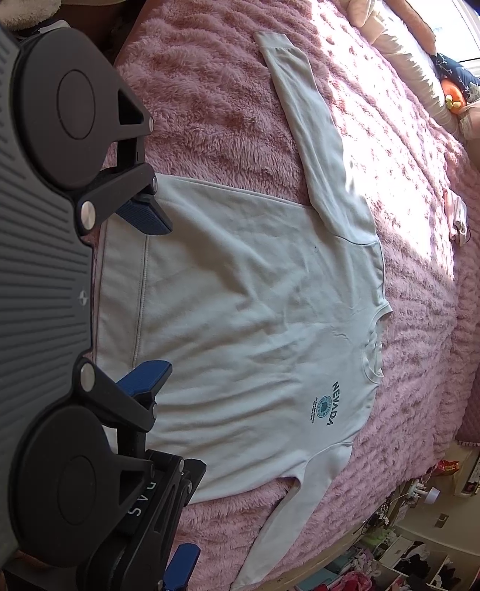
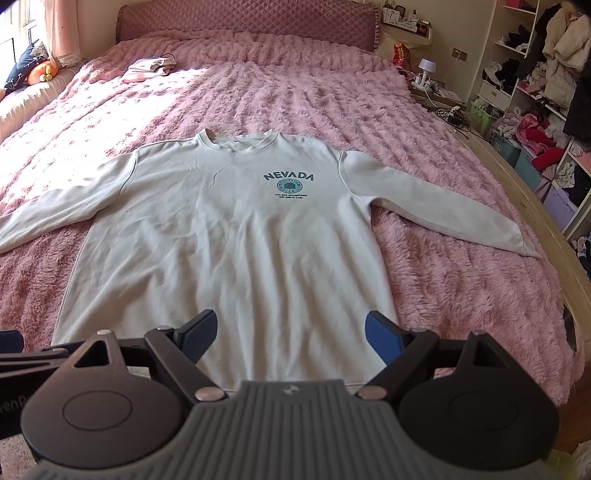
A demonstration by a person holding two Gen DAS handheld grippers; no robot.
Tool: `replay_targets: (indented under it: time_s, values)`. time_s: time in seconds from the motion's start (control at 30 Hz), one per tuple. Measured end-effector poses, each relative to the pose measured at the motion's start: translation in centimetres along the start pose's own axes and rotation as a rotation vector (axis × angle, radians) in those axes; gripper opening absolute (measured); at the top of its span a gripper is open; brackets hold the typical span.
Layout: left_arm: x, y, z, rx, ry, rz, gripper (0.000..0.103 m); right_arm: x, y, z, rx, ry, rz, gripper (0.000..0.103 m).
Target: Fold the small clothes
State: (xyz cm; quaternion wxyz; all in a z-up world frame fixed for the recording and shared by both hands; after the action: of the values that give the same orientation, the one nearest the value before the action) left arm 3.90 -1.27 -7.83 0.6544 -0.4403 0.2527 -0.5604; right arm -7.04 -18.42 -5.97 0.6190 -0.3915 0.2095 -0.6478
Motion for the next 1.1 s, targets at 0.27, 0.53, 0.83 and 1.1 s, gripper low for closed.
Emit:
replay_targets:
  time_s: [0.27, 0.53, 0.83, 1.1]
  values:
    - [0.3, 0.6, 0.4, 0.005, 0.006, 0.003, 0.090, 0.1, 0.8, 0.0, -0.014, 0.008, 0.007, 0.083]
    - [0.5, 1.6, 0.5, -0.013, 0.009, 0.004, 0.090, 0.1, 2.2, 0.0, -0.032, 0.015, 0.023, 0.083]
    - [1.2, 3.3, 1.6, -0.007, -0.036, -0.095, 0.086, 4.1, 3.6, 0.8, 0.067, 0.100, -0.012, 0.083]
    - [5.5, 5.2, 4.4, 0.031, -0.031, -0.277, 0.086, 14.8, 6.9, 0.1, 0.110, 0.320, -0.096, 0.083]
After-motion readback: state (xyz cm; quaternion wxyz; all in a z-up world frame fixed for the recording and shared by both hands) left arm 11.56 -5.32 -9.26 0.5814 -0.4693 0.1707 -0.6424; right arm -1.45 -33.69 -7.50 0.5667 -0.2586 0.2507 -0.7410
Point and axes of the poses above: each gripper's, at about its wrist camera, not at the fingertips, and y roughly the way its jaws point, x to its right, z to its top, the point moved 8 cm from there along y, roughly the way its jaws point, and after that the axes turned 14 degrees about -y, right-handed, at the moved point
